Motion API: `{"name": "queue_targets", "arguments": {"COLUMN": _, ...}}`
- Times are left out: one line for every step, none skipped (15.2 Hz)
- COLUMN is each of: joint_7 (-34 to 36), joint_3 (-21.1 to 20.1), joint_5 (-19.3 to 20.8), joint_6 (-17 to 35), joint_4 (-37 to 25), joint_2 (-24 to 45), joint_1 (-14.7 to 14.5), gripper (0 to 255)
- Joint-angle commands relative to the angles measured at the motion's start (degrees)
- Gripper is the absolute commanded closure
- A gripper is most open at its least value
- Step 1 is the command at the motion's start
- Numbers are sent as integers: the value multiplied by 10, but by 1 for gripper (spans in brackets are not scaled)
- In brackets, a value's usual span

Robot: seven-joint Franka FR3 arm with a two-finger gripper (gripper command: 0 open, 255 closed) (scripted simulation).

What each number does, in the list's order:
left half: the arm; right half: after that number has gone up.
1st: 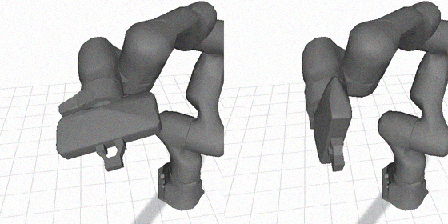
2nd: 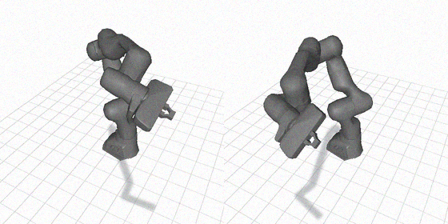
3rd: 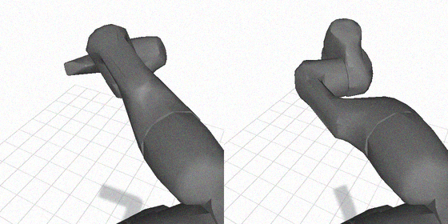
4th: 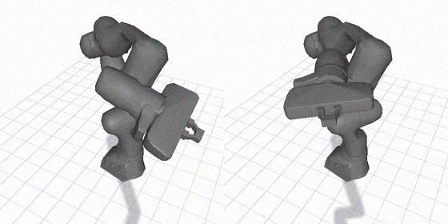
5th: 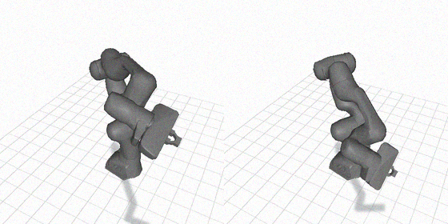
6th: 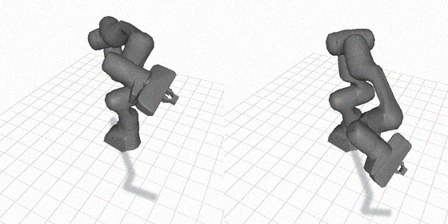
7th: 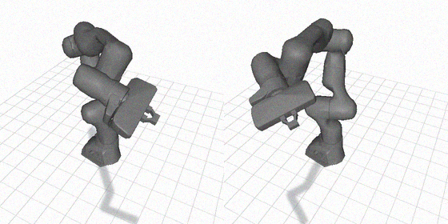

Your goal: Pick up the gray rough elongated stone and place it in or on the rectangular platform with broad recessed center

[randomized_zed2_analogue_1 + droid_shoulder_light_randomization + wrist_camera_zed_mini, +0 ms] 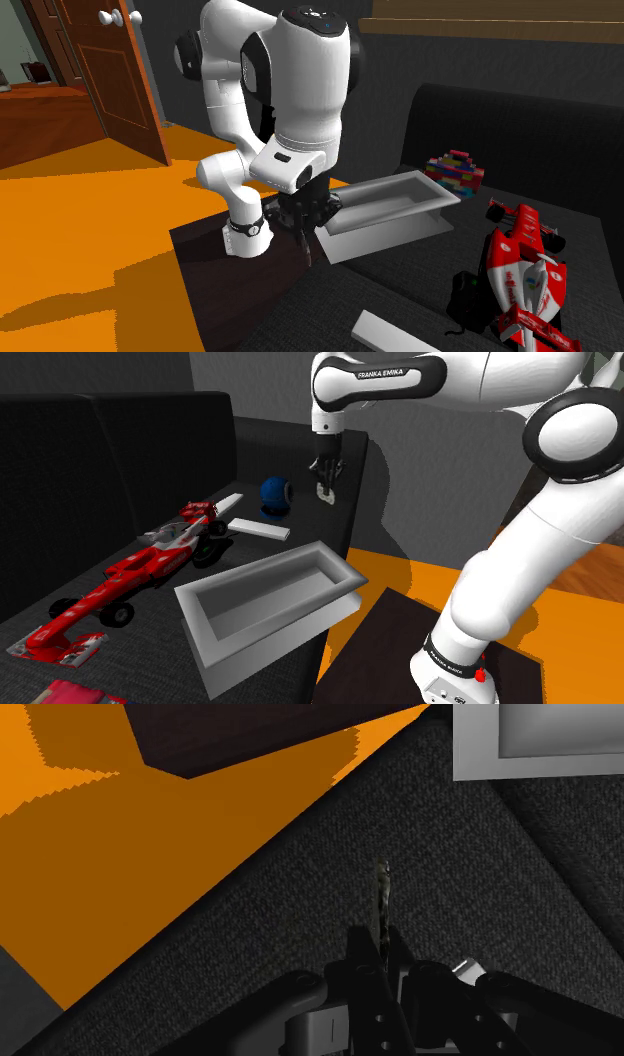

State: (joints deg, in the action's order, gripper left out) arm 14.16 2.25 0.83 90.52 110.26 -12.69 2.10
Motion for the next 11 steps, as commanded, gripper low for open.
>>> {"name": "queue_targets", "arguments": {"joint_7": 25, "joint_3": -15, "joint_5": -6, "joint_6": 1, "joint_4": 17, "joint_2": -16, "joint_1": -10, "gripper": 255}}
{"name": "queue_targets", "arguments": {"joint_7": 38, "joint_3": -23, "joint_5": -10, "joint_6": 1, "joint_4": 25, "joint_2": -23, "joint_1": -15, "gripper": 255}}
{"name": "queue_targets", "arguments": {"joint_7": 51, "joint_3": -31, "joint_5": -13, "joint_6": 2, "joint_4": 32, "joint_2": -30, "joint_1": -21, "gripper": 255}}
{"name": "queue_targets", "arguments": {"joint_7": 64, "joint_3": -40, "joint_5": -18, "joint_6": 2, "joint_4": 39, "joint_2": -37, "joint_1": -26, "gripper": 255}}
{"name": "queue_targets", "arguments": {"joint_7": 77, "joint_3": -49, "joint_5": -22, "joint_6": 3, "joint_4": 45, "joint_2": -43, "joint_1": -32, "gripper": 255}}
{"name": "queue_targets", "arguments": {"joint_7": 90, "joint_3": -57, "joint_5": -26, "joint_6": 3, "joint_4": 51, "joint_2": -48, "joint_1": -37, "gripper": 255}}
{"name": "queue_targets", "arguments": {"joint_7": 104, "joint_3": -66, "joint_5": -31, "joint_6": 3, "joint_4": 55, "joint_2": -53, "joint_1": -43, "gripper": 255}}
{"name": "queue_targets", "arguments": {"joint_7": 117, "joint_3": -75, "joint_5": -36, "joint_6": 4, "joint_4": 60, "joint_2": -57, "joint_1": -49, "gripper": 255}}
{"name": "queue_targets", "arguments": {"joint_7": 130, "joint_3": -84, "joint_5": -41, "joint_6": 4, "joint_4": 63, "joint_2": -61, "joint_1": -54, "gripper": 255}}
{"name": "queue_targets", "arguments": {"joint_7": 144, "joint_3": -93, "joint_5": -46, "joint_6": 5, "joint_4": 66, "joint_2": -64, "joint_1": -60, "gripper": 255}}
{"name": "queue_targets", "arguments": {"joint_7": 157, "joint_3": -102, "joint_5": -51, "joint_6": 5, "joint_4": 68, "joint_2": -66, "joint_1": -65, "gripper": 255}}
